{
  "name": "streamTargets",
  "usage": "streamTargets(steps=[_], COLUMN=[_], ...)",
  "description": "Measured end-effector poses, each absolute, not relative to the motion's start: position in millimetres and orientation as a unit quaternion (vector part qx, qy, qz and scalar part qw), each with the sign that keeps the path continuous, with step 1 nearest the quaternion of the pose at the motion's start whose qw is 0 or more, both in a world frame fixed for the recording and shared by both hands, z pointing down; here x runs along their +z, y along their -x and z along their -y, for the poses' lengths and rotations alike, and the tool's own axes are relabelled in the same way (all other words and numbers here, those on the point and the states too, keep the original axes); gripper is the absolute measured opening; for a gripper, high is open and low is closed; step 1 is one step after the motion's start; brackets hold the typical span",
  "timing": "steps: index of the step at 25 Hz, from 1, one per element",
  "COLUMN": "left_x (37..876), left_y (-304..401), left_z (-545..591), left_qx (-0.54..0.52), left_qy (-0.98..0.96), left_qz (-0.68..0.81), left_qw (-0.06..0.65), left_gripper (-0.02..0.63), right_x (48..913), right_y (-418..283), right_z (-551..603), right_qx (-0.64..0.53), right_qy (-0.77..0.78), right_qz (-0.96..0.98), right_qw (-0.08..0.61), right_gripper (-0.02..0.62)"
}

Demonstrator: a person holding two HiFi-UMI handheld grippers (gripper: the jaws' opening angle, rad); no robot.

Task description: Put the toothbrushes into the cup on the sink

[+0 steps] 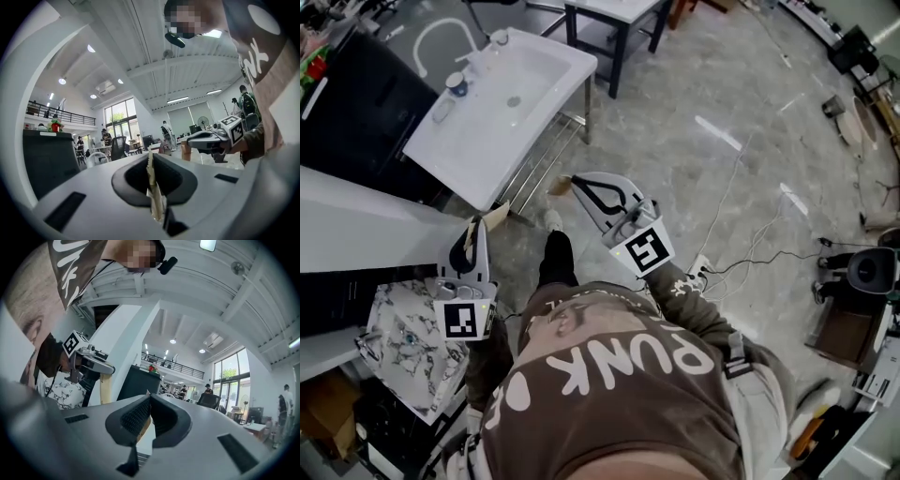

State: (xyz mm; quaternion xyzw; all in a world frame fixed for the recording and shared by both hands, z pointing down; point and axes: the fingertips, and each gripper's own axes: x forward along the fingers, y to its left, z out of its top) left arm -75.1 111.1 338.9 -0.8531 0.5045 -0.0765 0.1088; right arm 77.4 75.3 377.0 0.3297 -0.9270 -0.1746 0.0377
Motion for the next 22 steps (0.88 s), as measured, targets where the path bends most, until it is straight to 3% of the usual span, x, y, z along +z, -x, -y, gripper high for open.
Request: streamTargets(steps=[9,22], left_x=[361.5,371.3], left_y=[130.5,190.1], left_z=[39.6,195.2], left_qx=[-0.068,-0.058], left_qy=[0.857,0.86], left_qz=[-0.504,-0.505], left_qw=[0.078,0.04], left_gripper=[0.005,0.005], right_x=[389.7,357.1], right_y=[-25.4,73.6], right_z=[82.1,349.5], right_qx=[-0.176,-0.242], right_qy=[-0.333,-0.329], right_qz=[0.924,0.911], right_qw=[0.065,0.049], right_gripper=[0.011,0.011])
